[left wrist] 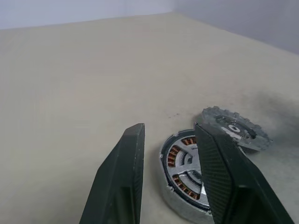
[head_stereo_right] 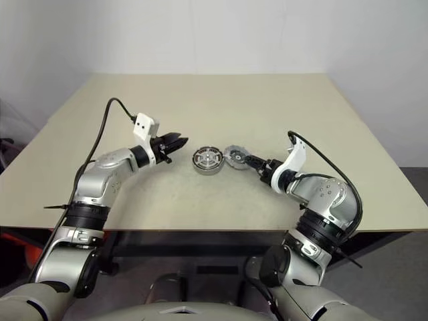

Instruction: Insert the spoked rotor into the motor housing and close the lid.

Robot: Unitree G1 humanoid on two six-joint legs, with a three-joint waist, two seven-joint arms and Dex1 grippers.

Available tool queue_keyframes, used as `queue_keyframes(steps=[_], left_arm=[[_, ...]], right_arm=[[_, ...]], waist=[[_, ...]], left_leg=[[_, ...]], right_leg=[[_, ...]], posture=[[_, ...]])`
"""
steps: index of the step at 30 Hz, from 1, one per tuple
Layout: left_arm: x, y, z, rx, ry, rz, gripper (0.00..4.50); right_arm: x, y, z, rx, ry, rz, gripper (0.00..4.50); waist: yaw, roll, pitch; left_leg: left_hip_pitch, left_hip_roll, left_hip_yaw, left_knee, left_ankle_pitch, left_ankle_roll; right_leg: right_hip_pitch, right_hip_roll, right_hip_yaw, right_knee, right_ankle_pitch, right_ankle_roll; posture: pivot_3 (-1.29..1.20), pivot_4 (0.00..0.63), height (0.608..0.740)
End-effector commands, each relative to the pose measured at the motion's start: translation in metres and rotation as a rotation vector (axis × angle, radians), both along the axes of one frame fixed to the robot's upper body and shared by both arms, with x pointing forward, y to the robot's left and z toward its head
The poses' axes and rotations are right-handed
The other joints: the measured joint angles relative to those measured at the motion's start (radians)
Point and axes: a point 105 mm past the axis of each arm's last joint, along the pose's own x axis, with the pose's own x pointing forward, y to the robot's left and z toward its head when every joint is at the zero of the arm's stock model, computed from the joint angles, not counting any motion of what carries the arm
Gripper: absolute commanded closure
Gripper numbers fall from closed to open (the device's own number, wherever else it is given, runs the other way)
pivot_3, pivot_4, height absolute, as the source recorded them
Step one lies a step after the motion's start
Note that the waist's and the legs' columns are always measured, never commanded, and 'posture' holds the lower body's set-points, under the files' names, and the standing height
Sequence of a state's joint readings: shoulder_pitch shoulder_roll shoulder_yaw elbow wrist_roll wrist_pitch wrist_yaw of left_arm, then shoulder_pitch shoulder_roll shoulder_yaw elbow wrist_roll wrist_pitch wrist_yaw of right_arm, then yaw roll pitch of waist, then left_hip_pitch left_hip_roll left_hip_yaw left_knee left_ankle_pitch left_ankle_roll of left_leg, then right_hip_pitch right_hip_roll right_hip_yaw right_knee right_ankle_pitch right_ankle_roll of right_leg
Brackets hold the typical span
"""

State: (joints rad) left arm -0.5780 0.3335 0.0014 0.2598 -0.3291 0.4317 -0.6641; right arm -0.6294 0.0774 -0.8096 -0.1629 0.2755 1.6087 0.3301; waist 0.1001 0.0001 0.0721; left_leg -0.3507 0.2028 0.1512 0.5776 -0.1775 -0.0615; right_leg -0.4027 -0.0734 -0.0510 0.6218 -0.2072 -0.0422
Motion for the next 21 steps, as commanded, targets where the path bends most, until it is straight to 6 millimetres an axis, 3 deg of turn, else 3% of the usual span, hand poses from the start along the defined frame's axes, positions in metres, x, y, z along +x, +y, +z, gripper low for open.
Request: queue_keyframes(steps=[1, 9, 14, 21], left_arm=[[0.001, -0.003, 0.016, -0.001, -0.065, -0.01, 2.73], [-0.001, 0.006, 0.016, 0.013, -0.068, 0.018, 2.73], [-0.006, 0.01, 0.013, 0.033, -0.067, 0.026, 2.73], [-0.011, 0.014, 0.012, 0.044, -0.065, 0.044, 2.73]], right_arm=[[0.007, 0.004, 0.0, 0.023, 0.014, -0.02, 1.37], [0.022, 0.016, -0.017, 0.082, 0.046, -0.038, 1.37], [0.038, 0.027, -0.013, 0.14, -0.013, -0.036, 1.37], [0.053, 0.06, 0.002, 0.177, -0.143, 0.037, 1.37]], waist=[[-0.001, 0.0, 0.0], [-0.003, 0.0, 0.0], [-0.004, 0.001, 0.0], [-0.003, 0.001, 0.0]], left_leg=[[0.0, 0.0, 0.0, 0.0, 0.0, 0.0], [0.001, 0.0, 0.0, 0.0, 0.0, -0.001], [0.002, 0.001, 0.0, -0.001, 0.002, -0.003], [0.001, 0.001, 0.0, -0.001, 0.002, -0.004]], right_leg=[[0.0, 0.0, 0.0, 0.0, 0.0, 0.0], [0.0, 0.0, 0.0, 0.0, 0.0, 0.001], [0.001, 0.0, 0.0, 0.0, 0.0, 0.001], [0.0, 0.0, -0.001, 0.0, 0.0, 0.0]], posture=[[0.0, 0.0, 0.74], [0.0, 0.0, 0.74], [0.0, 0.0, 0.74], [0.0, 0.0, 0.74]])
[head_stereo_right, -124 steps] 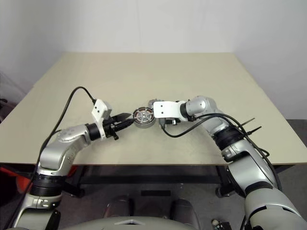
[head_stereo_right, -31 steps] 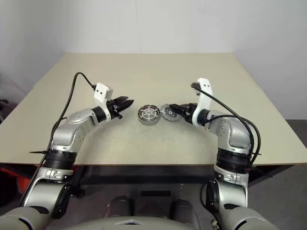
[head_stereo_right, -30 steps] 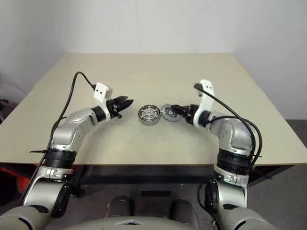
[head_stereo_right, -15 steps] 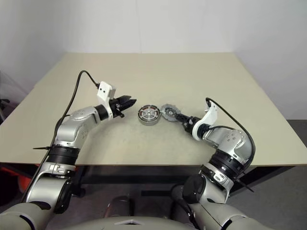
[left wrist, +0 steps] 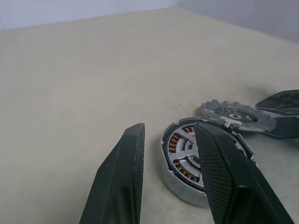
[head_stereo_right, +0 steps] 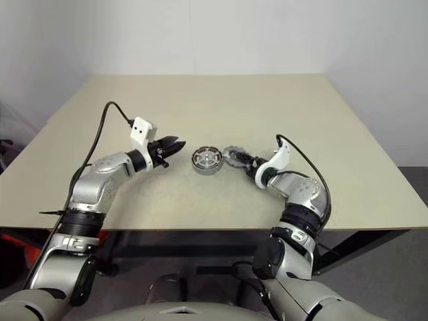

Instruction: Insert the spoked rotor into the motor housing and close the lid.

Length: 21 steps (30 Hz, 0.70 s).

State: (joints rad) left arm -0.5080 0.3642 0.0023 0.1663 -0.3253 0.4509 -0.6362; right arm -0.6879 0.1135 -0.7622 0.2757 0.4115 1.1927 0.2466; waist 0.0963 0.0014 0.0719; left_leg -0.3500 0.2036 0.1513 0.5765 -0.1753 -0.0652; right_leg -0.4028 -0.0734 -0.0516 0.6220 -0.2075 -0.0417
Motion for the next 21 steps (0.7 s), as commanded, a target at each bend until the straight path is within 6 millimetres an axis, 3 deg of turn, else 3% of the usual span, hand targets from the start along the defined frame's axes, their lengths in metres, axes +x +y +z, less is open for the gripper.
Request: queue_keyframes(steps=[1, 11, 16, 21], left_arm=[[-0.001, 0.004, 0.016, 0.009, -0.057, 0.013, 2.73], [-0.008, 0.009, 0.011, 0.016, -0.045, 0.03, 2.73], [-0.01, 0.011, 0.01, 0.022, -0.043, 0.042, 2.73], [-0.01, 0.015, 0.011, 0.023, -0.046, 0.055, 2.73]], right_arm=[[0.014, 0.023, 0.028, 0.039, -0.147, 0.042, 1.37], [0.028, 0.048, 0.06, -0.002, -0.364, 0.118, 1.37], [0.017, 0.07, 0.075, -0.06, -0.485, 0.234, 1.37], [0.01, 0.084, 0.074, -0.145, -0.539, 0.313, 1.37]], waist=[[0.0, 0.0, 0.0], [-0.001, 0.0, 0.0], [-0.001, 0.0, 0.0], [-0.001, 0.0, 0.0]], left_leg=[[-0.001, 0.0, 0.0, 0.0, 0.0, 0.001], [-0.003, 0.0, 0.0, 0.0, -0.002, 0.003], [-0.003, 0.0, 0.0, 0.0, -0.002, 0.003], [-0.003, 0.0, 0.0, 0.0, -0.002, 0.004]], right_leg=[[0.0, 0.0, 0.0, 0.0, 0.0, 0.0], [-0.001, 0.0, -0.001, -0.002, 0.003, -0.007], [-0.001, 0.0, -0.001, -0.002, 0.003, -0.007], [-0.001, 0.0, -0.001, -0.002, 0.003, -0.007]], posture=[[0.0, 0.0, 0.74], [0.0, 0.0, 0.74], [0.0, 0.0, 0.74], [0.0, 0.0, 0.74]])
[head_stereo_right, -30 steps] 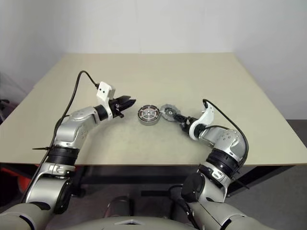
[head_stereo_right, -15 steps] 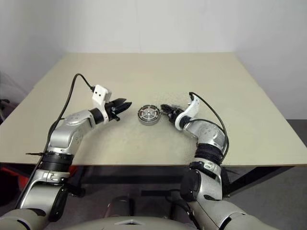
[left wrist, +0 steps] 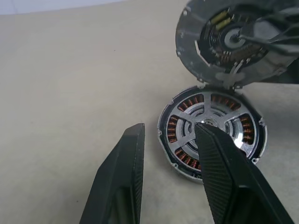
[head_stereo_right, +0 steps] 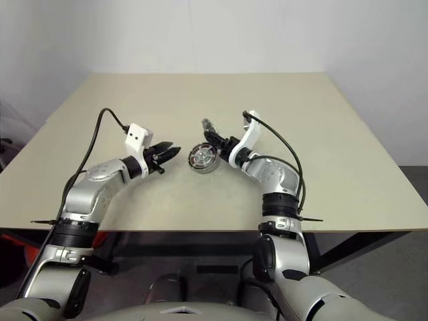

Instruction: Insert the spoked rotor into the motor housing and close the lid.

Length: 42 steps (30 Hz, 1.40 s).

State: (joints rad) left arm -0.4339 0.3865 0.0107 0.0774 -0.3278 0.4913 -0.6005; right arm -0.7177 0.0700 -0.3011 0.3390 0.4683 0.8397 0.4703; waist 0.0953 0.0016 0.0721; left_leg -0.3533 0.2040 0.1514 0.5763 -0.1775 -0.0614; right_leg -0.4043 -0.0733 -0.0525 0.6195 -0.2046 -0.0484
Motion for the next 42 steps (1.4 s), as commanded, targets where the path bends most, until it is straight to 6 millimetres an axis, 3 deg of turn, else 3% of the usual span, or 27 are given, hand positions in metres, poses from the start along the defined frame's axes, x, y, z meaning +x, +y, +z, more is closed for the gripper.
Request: queue_keyframes(steps=[1, 15, 21, 24, 26, 35, 42], left_arm=[[0.001, 0.005, 0.019, 0.0, -0.067, 0.015, 2.73], [0.003, 0.007, 0.02, 0.007, -0.07, 0.023, 2.73], [0.005, 0.006, 0.021, 0.006, -0.071, 0.022, 2.73], [0.005, 0.006, 0.021, 0.006, -0.07, 0.021, 2.73], [0.005, 0.006, 0.021, 0.006, -0.069, 0.019, 2.73], [0.006, 0.006, 0.021, 0.007, -0.066, 0.02, 2.73], [0.005, 0.007, 0.02, 0.004, -0.062, 0.026, 2.73]], right_arm=[[-0.003, 0.011, 0.013, -0.036, -0.092, 0.048, 1.37], [0.005, 0.004, -0.009, -0.348, -0.221, 0.016, 1.37], [0.002, 0.007, -0.013, -0.356, -0.216, 0.051, 1.37], [-0.002, 0.009, -0.014, -0.349, -0.211, 0.085, 0.75], [-0.001, 0.009, -0.015, -0.358, -0.214, 0.083, 0.1], [0.002, 0.007, -0.012, -0.388, -0.25, 0.055, 0.04], [-0.013, 0.021, 0.0, -0.335, -0.302, 0.145, 0.04]], waist=[[0.0, 0.0, 0.0], [-0.001, 0.0, 0.0], [-0.001, 0.0, 0.0], [-0.002, 0.0, 0.0], [-0.002, 0.0, 0.0], [0.0, 0.0, 0.0], [0.0, 0.0, 0.0]], left_leg=[[0.0, 0.0, 0.0, 0.0, 0.0, 0.0], [-0.001, 0.0, 0.0, 0.0, 0.0, 0.0], [-0.001, 0.0, 0.0, 0.0, 0.0, 0.001], [-0.001, 0.0, 0.0, 0.0, 0.0, 0.001], [-0.001, 0.0, 0.0, 0.0, 0.0, 0.001], [-0.001, 0.0, 0.0, 0.0, -0.001, 0.001], [-0.001, 0.0, 0.0, 0.0, -0.001, 0.002]], right_leg=[[0.0, 0.0, 0.0, 0.0, 0.0, 0.0], [0.0, 0.0, 0.0, 0.0, 0.0, 0.0], [0.0, 0.0, 0.0, 0.0, 0.0, 0.0], [0.0, 0.0, 0.0, 0.0, 0.0, 0.0], [0.0, 0.0, 0.0, 0.0, 0.0, 0.0], [0.0, 0.0, 0.0, 0.0, 0.0, 0.0], [0.0, 0.0, 0.0, -0.001, 0.0, -0.001]], posture=[[0.0, 0.0, 0.74], [0.0, 0.0, 0.74], [0.0, 0.0, 0.74], [0.0, 0.0, 0.74], [0.0, 0.0, 0.74], [0.0, 0.0, 0.74], [0.0, 0.0, 0.74]])
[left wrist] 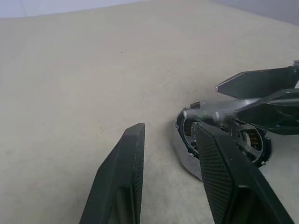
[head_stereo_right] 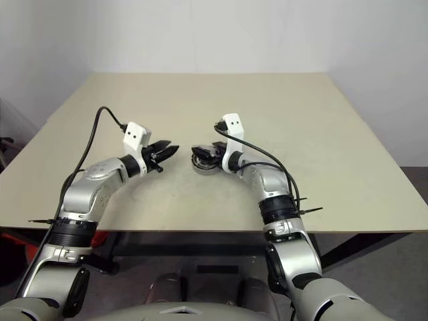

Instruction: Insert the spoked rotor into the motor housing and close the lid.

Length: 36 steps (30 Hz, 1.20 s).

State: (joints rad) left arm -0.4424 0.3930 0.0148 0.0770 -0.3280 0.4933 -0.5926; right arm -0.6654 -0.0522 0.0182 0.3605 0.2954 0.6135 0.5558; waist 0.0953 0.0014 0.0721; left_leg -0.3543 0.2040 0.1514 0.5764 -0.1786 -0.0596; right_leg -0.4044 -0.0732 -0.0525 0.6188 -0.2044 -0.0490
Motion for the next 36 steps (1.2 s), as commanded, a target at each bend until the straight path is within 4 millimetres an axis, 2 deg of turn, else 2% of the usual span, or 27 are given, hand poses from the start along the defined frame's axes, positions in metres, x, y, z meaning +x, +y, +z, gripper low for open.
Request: queue_keyframes(steps=[1, 9, 16, 23, 36], left_arm=[[0.003, 0.005, 0.016, -0.001, -0.052, 0.016, 2.73], [0.002, 0.006, 0.016, -0.001, -0.053, 0.022, 2.73], [-0.001, 0.002, 0.017, -0.015, -0.051, -0.009, 2.73], [-0.012, -0.008, 0.016, -0.059, -0.014, -0.09, 2.73], [-0.022, -0.003, 0.009, -0.03, 0.029, -0.117, 2.73]], right_arm=[[-0.008, 0.014, 0.023, 0.03, -0.08, 0.08, 0.04], [-0.014, 0.017, 0.02, -0.023, -0.128, 0.126, 0.04], [-0.005, 0.0, 0.011, -0.255, -0.29, 0.119, 0.04], [-0.004, -0.004, -0.005, -0.305, -0.266, 0.13, 0.04], [0.001, 0.0, -0.024, -0.318, -0.204, 0.113, 0.04]], waist=[[-0.001, 0.0, 0.0], [0.001, 0.0, 0.0], [0.001, 0.0, 0.0], [-0.001, 0.0, 0.0], [-0.002, 0.0, 0.0]], left_leg=[[0.0, 0.0, 0.0, 0.0, 0.0, 0.0], [0.0, 0.0, 0.0, 0.0, 0.0, 0.001], [0.0, 0.0, 0.0, 0.0, 0.0, 0.001], [0.0, 0.0, 0.0, 0.0, -0.001, 0.001], [0.001, 0.0, 0.0, 0.001, -0.002, 0.003]], right_leg=[[0.0, 0.0, 0.0, 0.0, 0.0, 0.0], [0.0, 0.0, 0.0, 0.0, 0.0, 0.0], [0.0, 0.0, 0.0, 0.0, 0.0, 0.0], [0.0, 0.0, 0.0, 0.0, 0.0, 0.0], [0.001, 0.0, 0.0, 0.0, 0.0, 0.0]], posture=[[0.0, 0.0, 0.74], [0.0, 0.0, 0.74], [0.0, 0.0, 0.74], [0.0, 0.0, 0.74], [0.0, 0.0, 0.74]])
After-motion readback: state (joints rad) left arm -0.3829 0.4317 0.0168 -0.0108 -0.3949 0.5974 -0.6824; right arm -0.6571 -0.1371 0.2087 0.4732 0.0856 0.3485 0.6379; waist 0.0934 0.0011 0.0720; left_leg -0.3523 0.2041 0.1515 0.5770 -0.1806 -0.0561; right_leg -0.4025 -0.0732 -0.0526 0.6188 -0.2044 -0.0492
